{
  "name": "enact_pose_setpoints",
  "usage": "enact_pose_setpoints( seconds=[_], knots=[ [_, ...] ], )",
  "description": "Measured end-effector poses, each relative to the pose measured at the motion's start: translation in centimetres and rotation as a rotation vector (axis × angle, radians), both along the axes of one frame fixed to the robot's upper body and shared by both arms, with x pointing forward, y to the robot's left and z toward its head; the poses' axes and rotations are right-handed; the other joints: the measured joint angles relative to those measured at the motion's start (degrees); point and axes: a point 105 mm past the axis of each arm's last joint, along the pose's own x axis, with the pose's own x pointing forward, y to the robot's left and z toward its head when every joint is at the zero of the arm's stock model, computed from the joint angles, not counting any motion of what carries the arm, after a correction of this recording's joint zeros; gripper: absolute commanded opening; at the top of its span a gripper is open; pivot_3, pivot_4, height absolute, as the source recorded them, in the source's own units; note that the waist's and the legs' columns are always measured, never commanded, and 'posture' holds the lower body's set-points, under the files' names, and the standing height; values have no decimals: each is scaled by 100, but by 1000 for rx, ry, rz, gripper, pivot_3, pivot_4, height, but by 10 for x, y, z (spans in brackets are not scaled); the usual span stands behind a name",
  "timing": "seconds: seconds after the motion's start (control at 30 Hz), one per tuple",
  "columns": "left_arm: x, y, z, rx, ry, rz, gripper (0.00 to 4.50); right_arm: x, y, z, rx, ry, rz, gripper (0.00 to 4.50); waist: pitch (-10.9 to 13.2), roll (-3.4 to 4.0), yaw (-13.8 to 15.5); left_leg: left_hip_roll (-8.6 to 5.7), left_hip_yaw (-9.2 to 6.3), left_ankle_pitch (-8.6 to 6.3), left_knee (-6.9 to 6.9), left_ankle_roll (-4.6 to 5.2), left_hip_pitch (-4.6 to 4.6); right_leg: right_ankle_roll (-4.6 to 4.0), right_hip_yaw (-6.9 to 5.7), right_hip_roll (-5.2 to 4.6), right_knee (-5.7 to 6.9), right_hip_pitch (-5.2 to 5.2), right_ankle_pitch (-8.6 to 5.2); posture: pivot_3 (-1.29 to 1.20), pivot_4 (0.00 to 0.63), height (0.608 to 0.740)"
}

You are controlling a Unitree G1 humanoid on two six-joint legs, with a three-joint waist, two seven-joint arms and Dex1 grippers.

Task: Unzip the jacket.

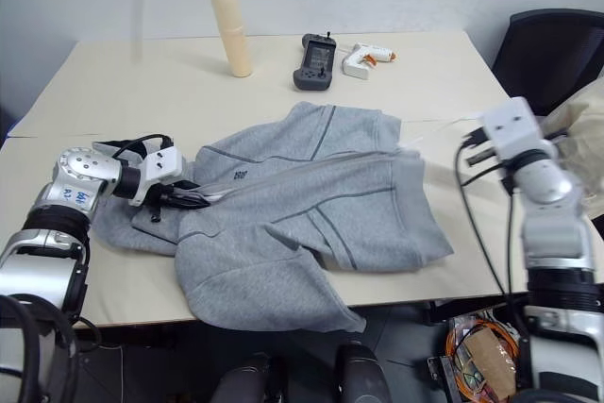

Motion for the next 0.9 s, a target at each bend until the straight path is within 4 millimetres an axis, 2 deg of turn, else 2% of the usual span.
enact_pose_setpoints(
  seconds=[0.13, 0.23, 0.33, 0.4, 0.43, 0.53, 0.6, 0.63, 0.67, 0.7, 0.8, 0.83, 0.87, 0.9],
  knots=[
    [0, -1, 0, -1, -3, 0, 1297, -6, -24, 6, 28, 12, -30, 0, 2, 4, 11, -2, 7, 1, -2, 1, 3, 0, 0, -1, -13, -1, 0, 0, 150, 740],
    [1, -1, 0, -1, -4, 0, 1297, -7, -36, 20, 50, -14, -51, 0, 3, 7, 15, -1, 9, 1, -3, 1, 3, 0, 1, -2, -14, -2, 0, 0, 150, 740],
    [1, -2, 0, -3, -6, 0, 1297, -5, -35, 28, 64, -37, -34, 0, 3, 7, 27, 0, 9, 1, -1, 1, 3, 0, 5, -1, -15, -2, 0, 0, 150, 740],
    [1, -2, 1, -15, -4, 4, 1297, -4, -30, 24, 95, 4, 3, 0, 3, 7, 38, 1, 9, 1, -1, 1, 3, 0, 6, -2, -15, -2, 0, 0, 150, 740],
    [1, -2, 1, -34, 6, 17, 1297, -1, -21, 18, 125, 46, 50, 0, 3, 7, 32, 2, 9, 1, -1, 1, 3, 0, 9, -1, -15, -3, 0, 0, 150, 740],
    [-2, -5, 3, -72, 45, 11, 1261, 6, 22, -6, 226, 172, 240, 640, 3, 8, 20, 6, 6, 1, -1, 1, -2, 0, 9, 3, -10, -3, 0, 0, 150, 740],
    [-9, -14, 7, -132, 114, -35, 1662, 7, 52, -25, 290, 283, 378, 1226, 9, 14, 59, 4, 1, 0, 5, 2, -28, 0, 7, 3, -2, -20, 0, 0, 150, 740],
    [-11, -15, 8, -144, 123, -43, 1824, 6, 54, -27, 296, 295, 388, 1500, 10, 15, 74, 4, 0, 0, 9, 2, -39, 0, 7, 3, -2, -28, 0, 0, 150, 740],
    [-18, -21, 17, -224, 166, -77, 2123, 2, 60, -29, 315, 335, 433, 1884, 11, 17, 96, 5, -8, -2, 21, 6, -69, 1, 4, 3, -6, -45, 1, 0, 150, 740],
    [-18, -23, 24, -266, 166, -71, 2368, -1, 60, -29, 317, 357, 449, 2086, 12, 18, 108, 6, -17, -3, 35, 7, -88, 1, -3, 3, -6, -50, 1, 0, 150, 740],
    [-25, -25, 61, -396, 149, -53, 3201, -22, 60, -28, 297, 463, 516, 3032, 23, 16, 174, 3, -37, -9, 53, 17, -116, 4, -17, -2, -15, -54, 3, 0, 150, 740],
    [-28, -22, 73, -409, 131, -51, 3506, -29, 56, -28, 292, 496, 522, 3340, 24, 16, 179, 0, -37, -11, 52, 20, -115, 7, -17, -4, -20, -52, 4, 0, 150, 740],
    [-41, -18, 91, -416, 105, -63, 3768, -47, 48, -29, 299, 570, 541, 3707, 28, 21, 196, -3, -37, -13, 48, 24, -113, 10, -16, -6, -30, -47, 6, 0, 150, 740],
    [-45, -11, 98, -419, 95, -47, 4028, -55, 41, -29, 315, 597, 529, 3954, 29, 22, 195, -1, -37, -16, 47, 26, -91, 11, -18, -5, -37, -24, 6, 0, 150, 740]
  ],
)
